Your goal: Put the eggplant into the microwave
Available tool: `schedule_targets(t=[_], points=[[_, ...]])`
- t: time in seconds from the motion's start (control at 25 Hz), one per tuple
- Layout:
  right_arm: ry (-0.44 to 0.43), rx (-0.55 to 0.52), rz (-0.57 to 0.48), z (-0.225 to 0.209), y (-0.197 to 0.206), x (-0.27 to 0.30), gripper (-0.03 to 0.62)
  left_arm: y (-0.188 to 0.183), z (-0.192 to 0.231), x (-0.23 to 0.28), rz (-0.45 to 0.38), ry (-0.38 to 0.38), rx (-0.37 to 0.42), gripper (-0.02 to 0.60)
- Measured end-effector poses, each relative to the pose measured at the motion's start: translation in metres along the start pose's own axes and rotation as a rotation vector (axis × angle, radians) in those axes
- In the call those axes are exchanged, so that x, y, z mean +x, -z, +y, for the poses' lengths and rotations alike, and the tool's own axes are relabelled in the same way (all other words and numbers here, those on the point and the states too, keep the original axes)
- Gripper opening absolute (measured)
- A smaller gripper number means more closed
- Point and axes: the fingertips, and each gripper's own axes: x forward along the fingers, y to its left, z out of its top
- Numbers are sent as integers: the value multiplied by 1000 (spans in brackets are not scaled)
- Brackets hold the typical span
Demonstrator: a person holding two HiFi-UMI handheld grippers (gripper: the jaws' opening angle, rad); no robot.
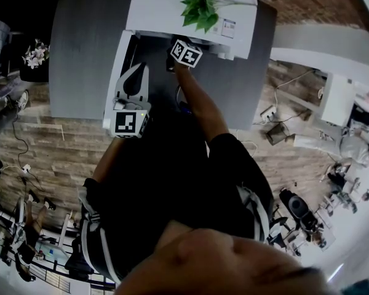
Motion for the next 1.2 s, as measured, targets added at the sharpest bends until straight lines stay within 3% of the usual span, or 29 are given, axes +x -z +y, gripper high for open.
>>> schedule_targets(t=[1.2], points=[[-13,-6,-19,-2,34,-104,38,-13,-22,-61,-88,26,31,37]])
